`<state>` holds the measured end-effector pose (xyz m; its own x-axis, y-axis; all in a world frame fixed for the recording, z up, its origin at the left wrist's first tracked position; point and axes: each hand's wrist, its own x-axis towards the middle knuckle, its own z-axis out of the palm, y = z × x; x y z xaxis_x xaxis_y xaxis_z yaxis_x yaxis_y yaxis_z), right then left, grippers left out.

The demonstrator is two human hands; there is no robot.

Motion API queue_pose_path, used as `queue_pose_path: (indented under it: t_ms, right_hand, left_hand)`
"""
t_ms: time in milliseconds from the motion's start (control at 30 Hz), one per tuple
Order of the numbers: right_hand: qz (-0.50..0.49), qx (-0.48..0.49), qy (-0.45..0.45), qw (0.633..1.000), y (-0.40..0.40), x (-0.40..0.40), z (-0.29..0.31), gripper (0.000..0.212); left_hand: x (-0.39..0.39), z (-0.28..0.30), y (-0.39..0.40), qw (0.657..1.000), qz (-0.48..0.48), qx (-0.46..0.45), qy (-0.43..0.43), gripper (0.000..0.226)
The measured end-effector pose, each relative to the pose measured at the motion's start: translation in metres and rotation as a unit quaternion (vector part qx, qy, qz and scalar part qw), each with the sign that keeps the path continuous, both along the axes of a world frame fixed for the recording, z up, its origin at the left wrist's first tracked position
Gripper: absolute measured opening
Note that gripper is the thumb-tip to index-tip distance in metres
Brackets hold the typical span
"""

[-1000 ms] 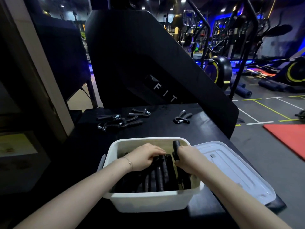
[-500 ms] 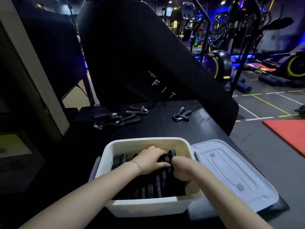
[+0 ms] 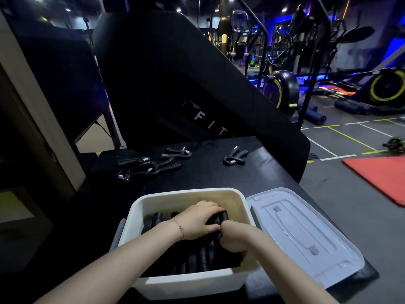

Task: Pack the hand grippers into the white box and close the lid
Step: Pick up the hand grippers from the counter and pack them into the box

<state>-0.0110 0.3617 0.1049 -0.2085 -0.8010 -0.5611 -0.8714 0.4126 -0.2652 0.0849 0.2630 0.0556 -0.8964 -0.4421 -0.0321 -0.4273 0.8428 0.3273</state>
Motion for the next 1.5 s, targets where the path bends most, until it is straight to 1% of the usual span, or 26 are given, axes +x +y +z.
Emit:
queue_pose_path:
  t_ms: [233,333,400,500,533,633,733,800,867,933,967,1067,1167,1267,1367,1400,1500]
  right_hand:
    - [0.014,0.000,-0.015,1.000,0.010,-0.003,0.007,0.048]
    - [-0.010,-0.001,-0.024,1.000,0.009,0.004,0.000,0.050]
    - [-0.036,-0.005,-0.037,0.999,0.010,0.008,-0.002,0.052]
    - [-0.033,-0.041,-0.064,0.997,0.016,0.010,0.001,0.047]
    - [-0.026,-0.048,-0.064,0.997,0.017,0.010,0.002,0.046]
    - [0.007,-0.052,-0.067,0.996,0.020,0.011,0.007,0.042]
    - [0.027,-0.050,-0.071,0.996,0.024,0.015,0.018,0.039]
    - [0.031,-0.077,-0.039,0.996,0.026,0.010,0.023,0.035]
    - [0.036,-0.105,0.002,0.994,0.030,0.000,0.031,0.032]
    - [0.032,-0.120,0.027,0.992,0.030,-0.016,0.039,0.033]
    - [0.027,-0.134,0.023,0.990,0.027,-0.025,0.041,0.035]
    - [0.023,-0.210,-0.008,0.977,0.010,-0.053,0.042,0.039]
    - [0.052,-0.293,0.004,0.955,-0.009,-0.068,0.038,0.039]
    - [0.073,-0.326,-0.003,0.943,-0.026,-0.082,0.020,0.036]
    - [0.081,-0.330,-0.005,0.940,-0.043,-0.094,-0.003,0.030]
    - [0.071,-0.331,-0.013,0.941,-0.047,-0.096,-0.007,0.029]
    - [0.025,-0.349,-0.063,0.935,-0.065,-0.105,-0.020,0.025]
  left_hand:
    - [-0.002,0.009,0.000,0.999,-0.009,0.045,0.013,0.052]
    - [0.001,0.008,0.002,0.997,0.001,0.078,0.028,0.049]
    - [0.002,0.004,0.003,0.998,-0.011,0.048,0.024,0.045]
    - [0.002,-0.003,0.006,0.998,-0.052,-0.041,-0.002,0.043]
    - [0.002,-0.003,0.007,0.997,-0.060,-0.057,-0.013,0.044]
    - [0.001,-0.002,0.008,0.997,-0.061,-0.047,-0.024,0.043]
    - [0.004,0.002,0.010,0.998,-0.065,0.005,-0.004,0.044]
    - [0.014,0.008,0.007,0.997,-0.046,0.041,0.036,0.044]
    - [0.032,0.018,0.000,0.995,0.009,0.061,0.080,0.044]
    - [0.054,0.028,-0.011,0.991,0.063,0.072,0.096,0.048]
    - [0.062,0.031,-0.014,0.990,0.076,0.071,0.097,0.049]
    - [0.068,0.035,-0.011,0.995,0.061,0.043,0.071,0.044]
    - [0.057,0.034,-0.006,0.999,-0.006,-0.035,0.032,0.041]
    - [0.046,0.039,-0.010,0.995,-0.035,-0.091,0.031,0.039]
    - [0.036,0.041,-0.018,0.989,-0.028,-0.133,0.057,0.036]
    - [0.033,0.041,-0.022,0.989,-0.023,-0.136,0.061,0.035]
    - [0.024,0.041,-0.034,0.994,-0.016,-0.100,0.047,0.040]
